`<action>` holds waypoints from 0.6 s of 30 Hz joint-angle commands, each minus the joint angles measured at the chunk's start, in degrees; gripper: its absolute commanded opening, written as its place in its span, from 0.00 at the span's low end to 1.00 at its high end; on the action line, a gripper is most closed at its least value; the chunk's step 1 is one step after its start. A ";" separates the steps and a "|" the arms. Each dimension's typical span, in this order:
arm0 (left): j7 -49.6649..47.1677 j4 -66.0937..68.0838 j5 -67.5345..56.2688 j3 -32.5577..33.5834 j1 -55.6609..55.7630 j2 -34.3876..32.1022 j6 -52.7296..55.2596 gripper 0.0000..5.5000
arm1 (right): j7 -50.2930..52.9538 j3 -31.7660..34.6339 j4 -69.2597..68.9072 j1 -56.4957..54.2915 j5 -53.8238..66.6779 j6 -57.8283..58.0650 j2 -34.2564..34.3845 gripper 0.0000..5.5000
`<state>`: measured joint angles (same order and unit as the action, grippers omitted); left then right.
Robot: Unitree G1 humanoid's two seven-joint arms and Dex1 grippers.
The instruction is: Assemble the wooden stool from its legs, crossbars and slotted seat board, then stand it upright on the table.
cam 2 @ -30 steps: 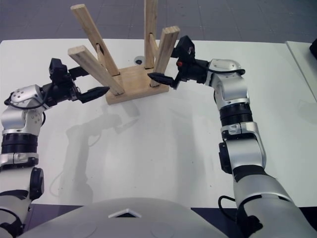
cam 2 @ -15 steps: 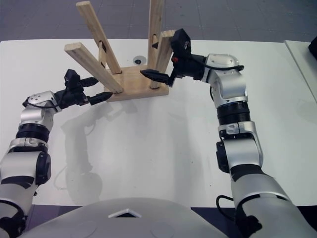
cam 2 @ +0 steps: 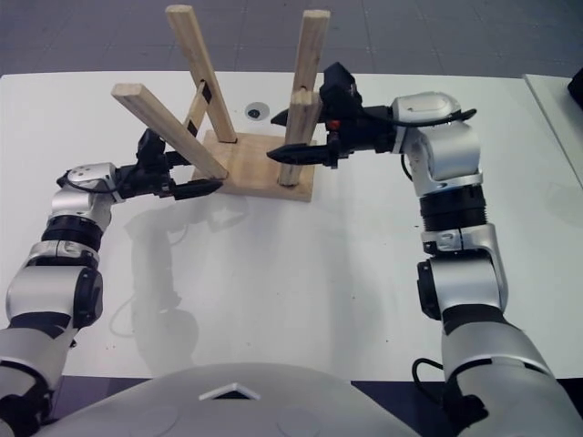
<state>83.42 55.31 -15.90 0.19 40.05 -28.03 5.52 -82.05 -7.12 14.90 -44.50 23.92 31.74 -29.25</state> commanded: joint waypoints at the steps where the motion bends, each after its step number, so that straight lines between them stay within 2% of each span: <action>1: 7.20 -5.67 -0.20 -2.35 -1.19 -4.33 6.48 0.98 | -1.72 0.84 -4.40 0.56 4.41 8.96 -3.82 0.46; 5: 9.03 -14.75 -4.84 -3.30 -3.31 -9.00 14.88 0.98 | 1.32 3.11 -5.53 -1.11 9.71 21.03 -4.48 0.35; 9: 6.55 -12.44 -4.42 0.95 0.32 -13.44 15.76 0.98 | 9.71 7.07 -1.50 -4.81 13.35 32.99 -1.68 0.33; 13: 4.65 -7.62 -4.58 4.91 3.63 -17.23 14.82 0.98 | 29.22 21.29 19.52 -17.39 13.62 49.58 5.58 0.32; 14: 4.29 -6.48 -4.58 5.73 4.22 -17.89 14.51 0.98 | 34.52 23.47 26.75 -20.40 11.78 51.03 6.37 0.38; 15: 4.02 -5.36 -4.53 6.37 4.74 -18.30 14.24 0.98 | 41.28 25.92 34.91 -22.55 10.14 50.13 6.74 0.40; 16: 3.67 -4.46 -4.41 6.72 5.22 -18.31 13.91 0.98 | 48.18 28.60 41.31 -23.49 9.57 46.36 6.95 0.44; 18: 2.92 -3.86 -3.99 6.72 5.49 -17.12 13.35 0.98 | 53.78 31.64 48.40 -23.12 10.27 37.71 6.59 0.50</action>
<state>87.97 48.88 -20.43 5.55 42.66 -44.33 20.46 -44.37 17.57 45.48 -65.38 37.13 77.67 -23.53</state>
